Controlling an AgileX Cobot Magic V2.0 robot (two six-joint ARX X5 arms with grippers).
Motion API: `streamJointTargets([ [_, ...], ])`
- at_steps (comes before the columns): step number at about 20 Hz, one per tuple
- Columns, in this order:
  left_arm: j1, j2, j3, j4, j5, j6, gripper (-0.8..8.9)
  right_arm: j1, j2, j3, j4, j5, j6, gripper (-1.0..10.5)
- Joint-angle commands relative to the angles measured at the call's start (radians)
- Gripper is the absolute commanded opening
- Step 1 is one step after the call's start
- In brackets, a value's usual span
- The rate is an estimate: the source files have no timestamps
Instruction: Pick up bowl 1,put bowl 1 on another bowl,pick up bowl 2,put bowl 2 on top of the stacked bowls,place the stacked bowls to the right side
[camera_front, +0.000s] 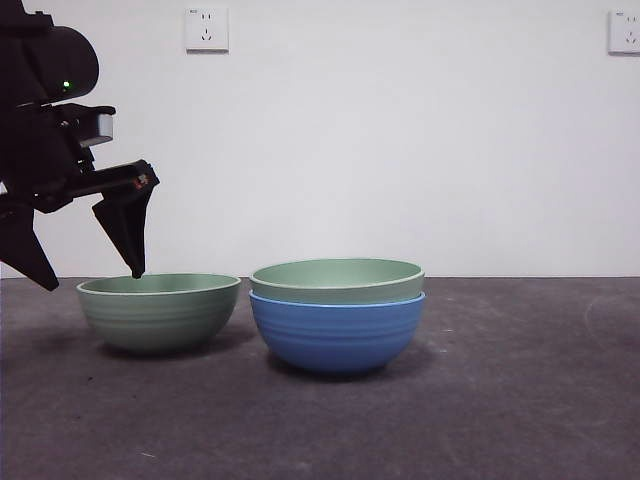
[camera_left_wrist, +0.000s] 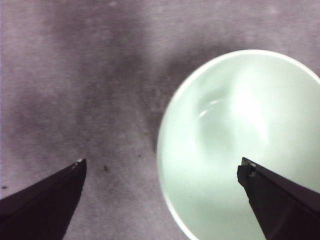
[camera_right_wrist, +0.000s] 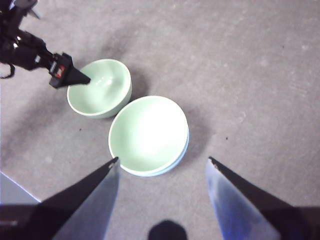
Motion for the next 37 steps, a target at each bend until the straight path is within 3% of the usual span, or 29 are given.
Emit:
streamJointTargets([
  [1, -0.004, 0.002, -0.003, 0.014, -0.005, -0.01, 3.89, 0.0, 0.0, 0.0, 0.003, 0.005, 0.009, 2.8],
  [2, -0.004, 0.003, -0.003, 0.008, -0.002, -0.01, 3.39, 0.0, 0.0, 0.0, 0.003, 0.003, 0.015, 2.8],
  [11, -0.009, 0.053, -0.003, -0.023, 0.005, -0.015, 3.29, 0.0, 0.0, 0.0, 0.003, 0.002, 0.018, 2.8],
  [13, -0.011, 0.053, -0.003, -0.014, 0.005, -0.018, 1.24, 0.0, 0.0, 0.0, 0.003, 0.003, 0.018, 2.8],
  [15, -0.012, 0.053, -0.003, -0.014, 0.005, -0.02, -0.17, 0.0, 0.0, 0.0, 0.003, 0.003, 0.017, 2.8],
  [26, -0.012, -0.027, -0.003, -0.007, 0.007, -0.019, -0.09, 0.0, 0.0, 0.0, 0.002, 0.003, 0.017, 2.8],
  [29, -0.034, -0.115, -0.001, -0.02, 0.063, -0.019, -0.08, 0.0, 0.0, 0.0, 0.002, 0.003, 0.018, 2.8],
  [34, -0.183, -0.151, 0.085, -0.074, 0.076, -0.019, -0.08, 0.0, 0.0, 0.0, 0.002, 0.003, 0.018, 2.8],
  [37, -0.28, -0.14, 0.168, -0.069, 0.022, -0.02, -0.08, 0.0, 0.0, 0.0, 0.002, 0.003, 0.018, 2.8],
])
